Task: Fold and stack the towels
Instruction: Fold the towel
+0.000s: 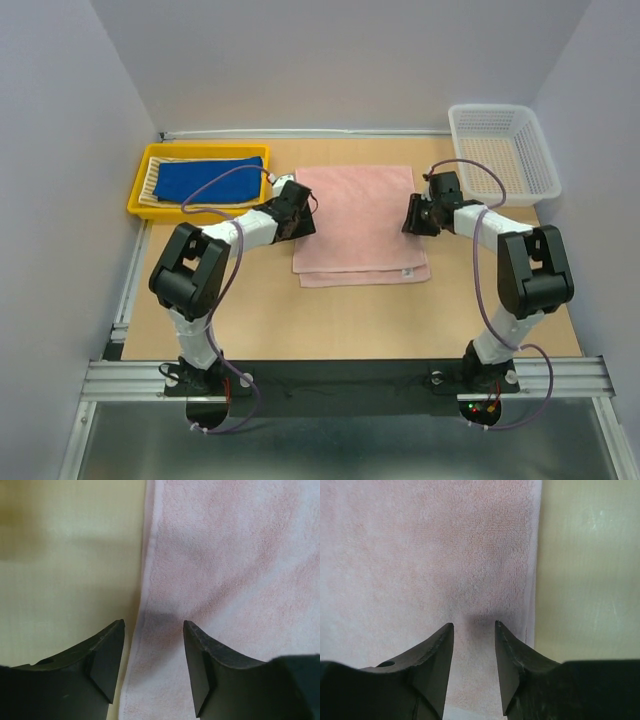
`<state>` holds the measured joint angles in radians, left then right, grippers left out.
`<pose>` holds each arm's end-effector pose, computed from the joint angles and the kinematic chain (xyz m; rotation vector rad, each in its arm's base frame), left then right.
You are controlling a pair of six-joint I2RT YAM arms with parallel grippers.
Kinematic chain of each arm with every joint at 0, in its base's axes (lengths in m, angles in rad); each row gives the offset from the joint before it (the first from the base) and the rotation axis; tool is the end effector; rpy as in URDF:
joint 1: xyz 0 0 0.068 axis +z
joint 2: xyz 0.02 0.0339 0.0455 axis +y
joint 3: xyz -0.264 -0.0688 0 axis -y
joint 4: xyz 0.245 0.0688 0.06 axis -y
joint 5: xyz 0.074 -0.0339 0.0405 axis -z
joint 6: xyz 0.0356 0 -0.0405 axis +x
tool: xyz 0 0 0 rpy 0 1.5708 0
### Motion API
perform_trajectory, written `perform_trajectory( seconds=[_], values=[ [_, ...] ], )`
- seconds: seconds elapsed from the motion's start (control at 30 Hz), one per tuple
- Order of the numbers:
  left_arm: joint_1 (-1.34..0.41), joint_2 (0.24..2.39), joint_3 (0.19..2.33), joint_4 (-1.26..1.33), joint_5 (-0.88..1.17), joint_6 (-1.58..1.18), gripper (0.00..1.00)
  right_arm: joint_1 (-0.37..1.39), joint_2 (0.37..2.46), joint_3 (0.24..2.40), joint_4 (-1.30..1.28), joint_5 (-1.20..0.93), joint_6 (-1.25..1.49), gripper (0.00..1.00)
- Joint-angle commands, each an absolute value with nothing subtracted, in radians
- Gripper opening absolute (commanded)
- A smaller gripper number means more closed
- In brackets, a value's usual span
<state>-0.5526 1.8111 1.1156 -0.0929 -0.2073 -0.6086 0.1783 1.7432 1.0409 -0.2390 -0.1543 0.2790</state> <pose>0.3325 -0.1964 0.1818 -0.1673 2.3558 -0.3286 0.3487 0.0684 0.1729 0.0639 2.5368 0.3782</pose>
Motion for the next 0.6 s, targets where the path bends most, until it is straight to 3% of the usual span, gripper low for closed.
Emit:
perform_trajectory(
  seconds=[0.0, 0.27, 0.4, 0.57],
  values=[
    [-0.557, 1.657, 1.115, -0.103, -0.207, -0.594, 0.68, 0.183, 1.616, 1.052, -0.193, -0.123, 0.362, 0.44],
    [-0.575, 1.191, 0.752, -0.029, -0.183, -0.675, 0.94, 0.183, 1.211, 0.737, -0.189, -0.043, 0.578, 0.47],
    [-0.577, 1.013, 0.556, 0.047, -0.183, -0.733, 0.96, 0.183, 1.100, 0.642, -0.173, -0.009, 0.652, 0.47],
    [-0.577, 0.963, 0.459, 0.094, -0.186, -0.772, 0.97, 0.183, 1.089, 0.575, -0.140, -0.005, 0.739, 0.47]
  ],
)
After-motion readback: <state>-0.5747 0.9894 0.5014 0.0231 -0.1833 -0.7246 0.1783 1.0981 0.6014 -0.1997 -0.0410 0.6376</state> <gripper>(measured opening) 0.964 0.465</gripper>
